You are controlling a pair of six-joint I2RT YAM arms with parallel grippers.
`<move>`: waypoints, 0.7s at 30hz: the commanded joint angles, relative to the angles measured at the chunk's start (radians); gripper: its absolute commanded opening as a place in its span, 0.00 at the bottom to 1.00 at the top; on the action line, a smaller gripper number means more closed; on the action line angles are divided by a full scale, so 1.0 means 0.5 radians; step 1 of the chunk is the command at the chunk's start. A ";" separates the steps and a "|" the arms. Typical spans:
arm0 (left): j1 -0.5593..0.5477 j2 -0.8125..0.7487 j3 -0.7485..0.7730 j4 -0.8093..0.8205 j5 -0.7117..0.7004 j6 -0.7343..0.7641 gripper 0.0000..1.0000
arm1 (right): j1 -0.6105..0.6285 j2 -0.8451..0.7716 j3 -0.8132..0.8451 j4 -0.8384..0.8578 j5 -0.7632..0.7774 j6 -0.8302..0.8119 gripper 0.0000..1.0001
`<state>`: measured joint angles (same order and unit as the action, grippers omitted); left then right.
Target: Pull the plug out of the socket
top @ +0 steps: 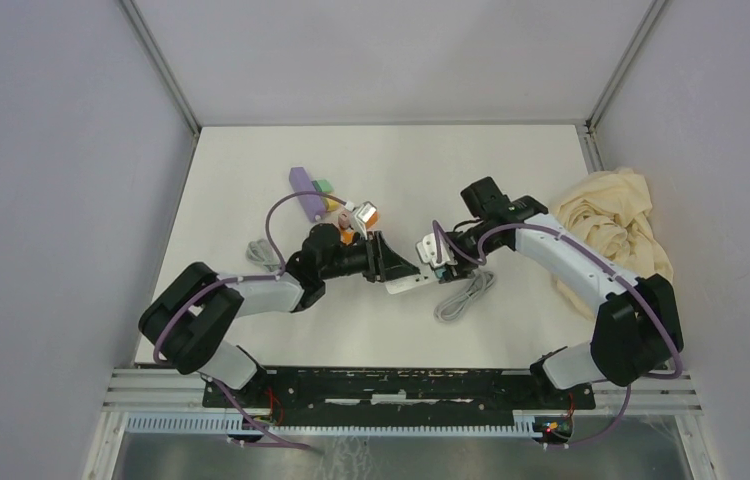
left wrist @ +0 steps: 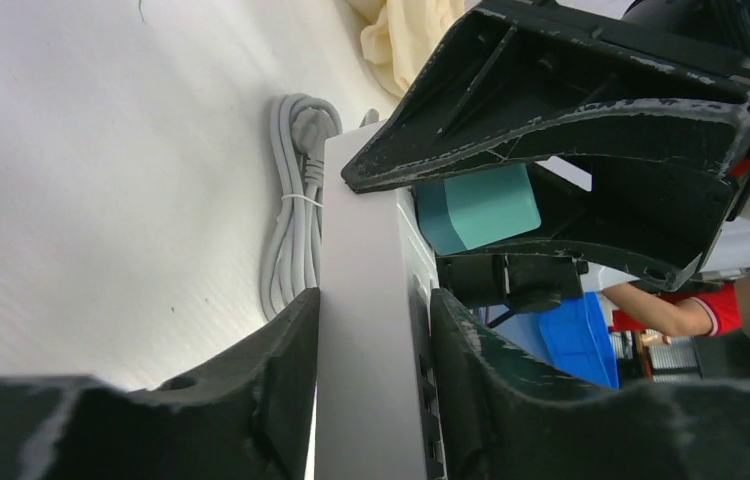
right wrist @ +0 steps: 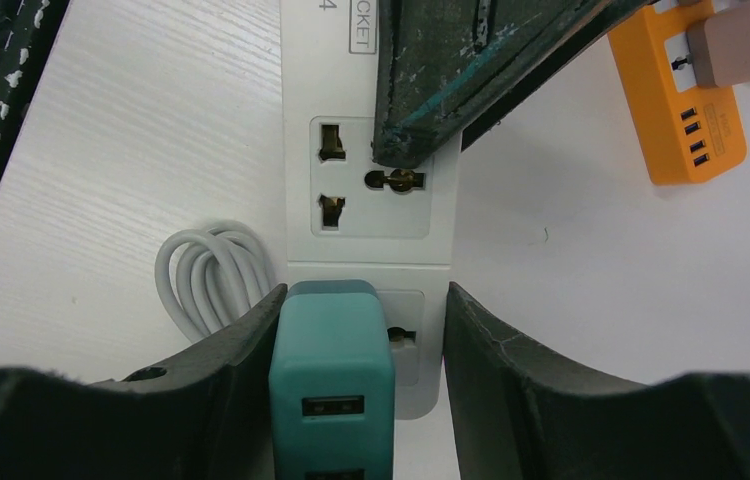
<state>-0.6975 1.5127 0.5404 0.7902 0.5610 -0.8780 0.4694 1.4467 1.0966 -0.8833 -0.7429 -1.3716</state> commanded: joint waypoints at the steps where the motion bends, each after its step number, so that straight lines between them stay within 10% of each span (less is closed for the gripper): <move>1: -0.004 0.010 0.108 -0.084 0.332 0.163 0.44 | -0.008 -0.090 -0.018 0.144 0.015 -0.055 0.16; 7: -0.004 0.107 0.176 -0.141 0.438 0.195 0.32 | -0.006 -0.068 -0.022 0.147 0.029 -0.063 0.16; 11: -0.004 0.207 0.233 -0.140 0.573 0.199 0.55 | -0.006 -0.085 -0.041 0.150 0.035 -0.096 0.17; 15: -0.004 0.268 0.273 -0.127 0.653 0.194 0.56 | -0.006 -0.107 -0.076 0.156 0.049 -0.160 0.19; 21: -0.003 0.307 0.279 -0.062 0.716 0.152 0.19 | 0.005 -0.112 -0.093 0.167 0.073 -0.186 0.19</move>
<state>-0.6846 1.6604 0.6441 0.6994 0.8070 -0.8299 0.4717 1.4136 1.0504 -0.8577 -0.7071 -1.4464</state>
